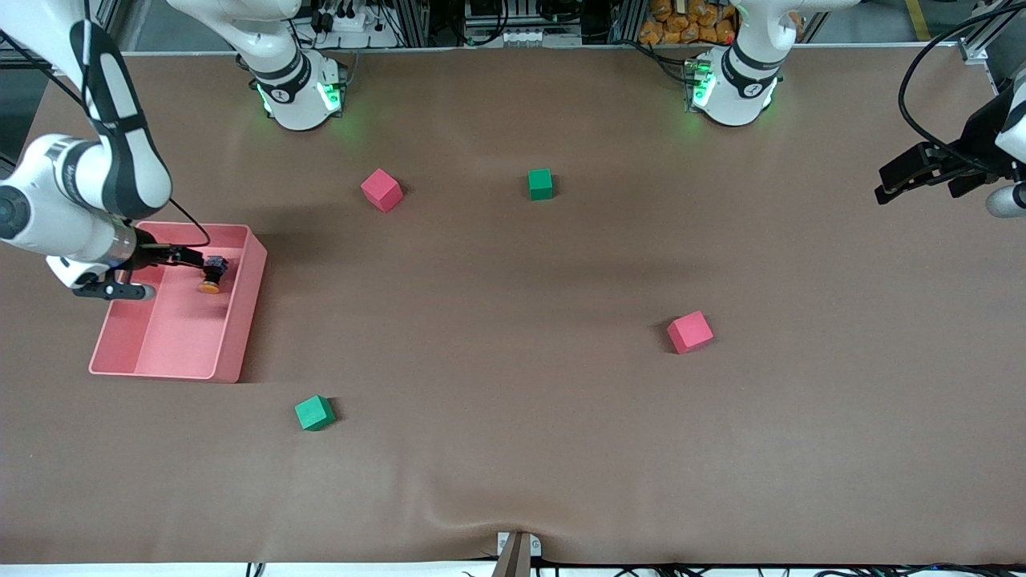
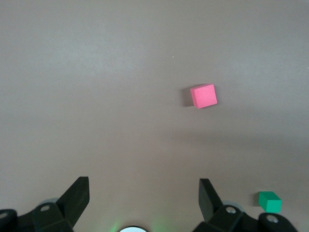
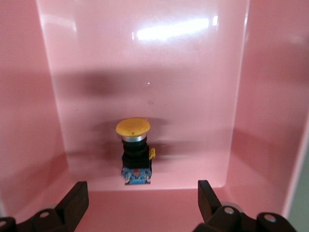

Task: Place and upright button with both arms
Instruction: 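Lower the right gripper and grasp the button's black body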

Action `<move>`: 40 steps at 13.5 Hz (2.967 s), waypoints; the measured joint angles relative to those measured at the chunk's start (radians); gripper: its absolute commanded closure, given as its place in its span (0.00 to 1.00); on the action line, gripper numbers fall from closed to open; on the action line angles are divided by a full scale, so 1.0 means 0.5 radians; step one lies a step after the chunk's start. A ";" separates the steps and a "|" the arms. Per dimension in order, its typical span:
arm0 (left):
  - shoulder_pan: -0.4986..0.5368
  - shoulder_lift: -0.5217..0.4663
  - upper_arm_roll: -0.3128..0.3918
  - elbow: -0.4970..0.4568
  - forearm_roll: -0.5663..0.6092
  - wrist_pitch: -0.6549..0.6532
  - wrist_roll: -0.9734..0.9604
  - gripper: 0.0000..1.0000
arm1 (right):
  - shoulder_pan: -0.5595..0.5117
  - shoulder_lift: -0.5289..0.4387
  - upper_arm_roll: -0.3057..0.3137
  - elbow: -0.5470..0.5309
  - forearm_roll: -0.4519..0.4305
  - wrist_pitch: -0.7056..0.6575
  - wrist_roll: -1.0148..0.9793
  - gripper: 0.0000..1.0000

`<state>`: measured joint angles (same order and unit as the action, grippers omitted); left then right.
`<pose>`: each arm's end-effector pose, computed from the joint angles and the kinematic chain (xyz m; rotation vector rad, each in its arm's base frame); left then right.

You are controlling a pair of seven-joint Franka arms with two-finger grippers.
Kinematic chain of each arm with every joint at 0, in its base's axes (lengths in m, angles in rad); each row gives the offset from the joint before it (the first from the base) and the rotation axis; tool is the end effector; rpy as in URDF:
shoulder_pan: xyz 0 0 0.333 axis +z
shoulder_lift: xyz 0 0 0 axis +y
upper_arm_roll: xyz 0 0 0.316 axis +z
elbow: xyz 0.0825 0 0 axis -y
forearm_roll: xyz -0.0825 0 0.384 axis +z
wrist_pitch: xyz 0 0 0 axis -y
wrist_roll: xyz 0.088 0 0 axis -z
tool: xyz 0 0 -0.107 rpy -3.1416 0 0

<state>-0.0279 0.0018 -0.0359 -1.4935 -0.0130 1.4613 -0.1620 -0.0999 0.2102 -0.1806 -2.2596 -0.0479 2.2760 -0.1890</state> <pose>0.5429 -0.0362 0.6502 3.1283 0.1518 -0.0552 0.4955 -0.1449 0.2555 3.0997 -0.0878 -0.3147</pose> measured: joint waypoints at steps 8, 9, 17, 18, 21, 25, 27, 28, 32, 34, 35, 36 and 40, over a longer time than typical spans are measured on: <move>-0.002 0.001 -0.001 -0.001 0.000 0.000 0.000 0.00 | 0.005 0.166 0.005 -0.038 0.000 0.270 -0.004 0.00; -0.003 0.001 -0.001 -0.001 0.000 0.000 0.000 0.00 | 0.005 0.181 0.006 -0.054 0.000 0.316 -0.004 0.00; -0.010 0.002 -0.004 -0.001 0.000 0.000 0.000 0.00 | 0.007 0.236 0.009 -0.128 0.000 0.445 -0.004 0.00; -0.010 0.002 -0.004 -0.002 0.000 0.000 0.000 0.00 | 0.010 0.236 0.009 -0.131 0.000 0.445 -0.004 0.00; -0.012 0.006 -0.005 -0.003 0.000 0.000 0.000 0.00 | 0.015 0.235 0.010 -0.145 0.000 0.444 -0.004 0.00; -0.013 0.006 -0.005 -0.003 0.000 0.000 0.000 0.00 | 0.015 0.197 0.008 -0.200 0.000 0.444 -0.004 0.00; -0.013 0.006 -0.005 -0.003 0.000 0.000 0.000 0.00 | 0.015 0.171 0.008 -0.236 0.000 0.444 -0.004 0.00; -0.013 0.006 -0.005 -0.003 0.000 0.000 0.000 0.00 | 0.015 0.165 0.008 -0.248 0.000 0.445 -0.005 0.00; -0.012 0.006 -0.005 -0.003 0.000 0.000 0.000 0.00 | 0.015 0.162 0.008 -0.261 0.000 0.445 -0.005 0.05; -0.012 0.006 -0.004 -0.003 0.000 0.000 0.000 0.00 | 0.015 0.162 0.007 -0.266 0.000 0.446 -0.005 0.52; -0.012 0.006 -0.004 -0.003 0.000 0.000 0.000 0.00 | 0.015 0.162 0.007 -0.267 0.000 0.446 -0.005 0.66; -0.012 0.006 -0.004 -0.003 0.000 0.000 0.000 0.00 | 0.015 0.162 0.007 -0.268 0.000 0.446 -0.005 0.75; -0.012 0.006 -0.004 -0.003 0.000 0.000 0.000 0.00 | 0.015 0.161 0.007 -0.268 0.000 0.447 -0.005 0.86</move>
<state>-0.0339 0.0048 -0.0382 -1.4948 -0.0130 1.4611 -0.1620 -0.0925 0.2908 -0.1771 -2.3936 -0.0479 2.4995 -0.1915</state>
